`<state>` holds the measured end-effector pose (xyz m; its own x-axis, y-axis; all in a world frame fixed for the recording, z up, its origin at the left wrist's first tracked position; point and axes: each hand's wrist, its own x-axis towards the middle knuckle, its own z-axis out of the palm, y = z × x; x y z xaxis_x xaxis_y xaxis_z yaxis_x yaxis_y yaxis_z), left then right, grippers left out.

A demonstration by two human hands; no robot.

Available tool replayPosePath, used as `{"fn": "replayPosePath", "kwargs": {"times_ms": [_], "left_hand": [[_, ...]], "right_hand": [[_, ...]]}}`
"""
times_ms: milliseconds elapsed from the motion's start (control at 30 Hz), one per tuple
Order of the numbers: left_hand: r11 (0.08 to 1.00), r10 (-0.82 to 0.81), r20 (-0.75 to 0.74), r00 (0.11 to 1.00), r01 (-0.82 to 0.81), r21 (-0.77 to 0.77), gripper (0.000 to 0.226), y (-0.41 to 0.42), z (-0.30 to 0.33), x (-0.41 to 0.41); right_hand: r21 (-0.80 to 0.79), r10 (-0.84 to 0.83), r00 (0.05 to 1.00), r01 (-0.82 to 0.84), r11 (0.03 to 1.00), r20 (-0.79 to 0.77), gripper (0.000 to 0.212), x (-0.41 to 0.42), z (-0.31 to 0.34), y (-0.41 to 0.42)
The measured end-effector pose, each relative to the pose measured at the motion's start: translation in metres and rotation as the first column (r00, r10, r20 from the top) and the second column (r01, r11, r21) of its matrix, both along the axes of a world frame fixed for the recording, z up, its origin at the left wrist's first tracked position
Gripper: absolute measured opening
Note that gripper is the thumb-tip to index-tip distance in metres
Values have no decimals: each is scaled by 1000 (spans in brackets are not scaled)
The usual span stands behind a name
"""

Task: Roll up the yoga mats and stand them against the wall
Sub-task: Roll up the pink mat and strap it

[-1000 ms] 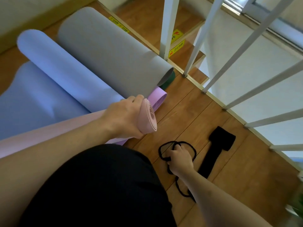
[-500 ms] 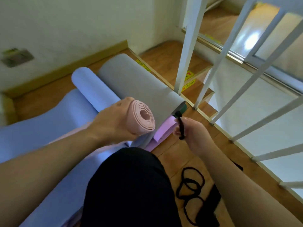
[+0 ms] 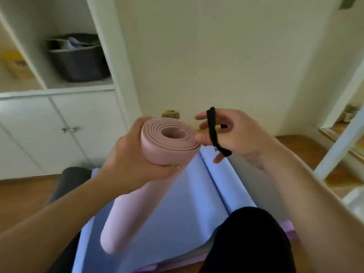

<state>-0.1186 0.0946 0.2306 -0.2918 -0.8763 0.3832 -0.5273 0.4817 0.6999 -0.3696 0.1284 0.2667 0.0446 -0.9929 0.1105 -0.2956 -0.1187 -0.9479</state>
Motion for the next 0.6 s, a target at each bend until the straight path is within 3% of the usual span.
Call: {"fn": "replayPosePath", "kwargs": {"times_ms": [100, 233, 400, 600], "left_hand": [[998, 47, -94, 995, -43, 47, 91, 27, 11, 53], [998, 29, -161, 987, -18, 68, 94, 57, 3, 93], [990, 10, -268, 963, 29, 142, 95, 71, -34, 112], [980, 26, -377, 926, 51, 193, 103, 79, -66, 121]], "right_hand": [[84, 188, 956, -173, 981, -227, 79, 52, 24, 7], [105, 318, 781, -312, 944, -537, 116, 112, 52, 15], [285, 458, 487, -390, 876, -744, 126, 168, 56, 15], [346, 508, 369, -423, 838, -778, 119, 197, 39, 17]]}}
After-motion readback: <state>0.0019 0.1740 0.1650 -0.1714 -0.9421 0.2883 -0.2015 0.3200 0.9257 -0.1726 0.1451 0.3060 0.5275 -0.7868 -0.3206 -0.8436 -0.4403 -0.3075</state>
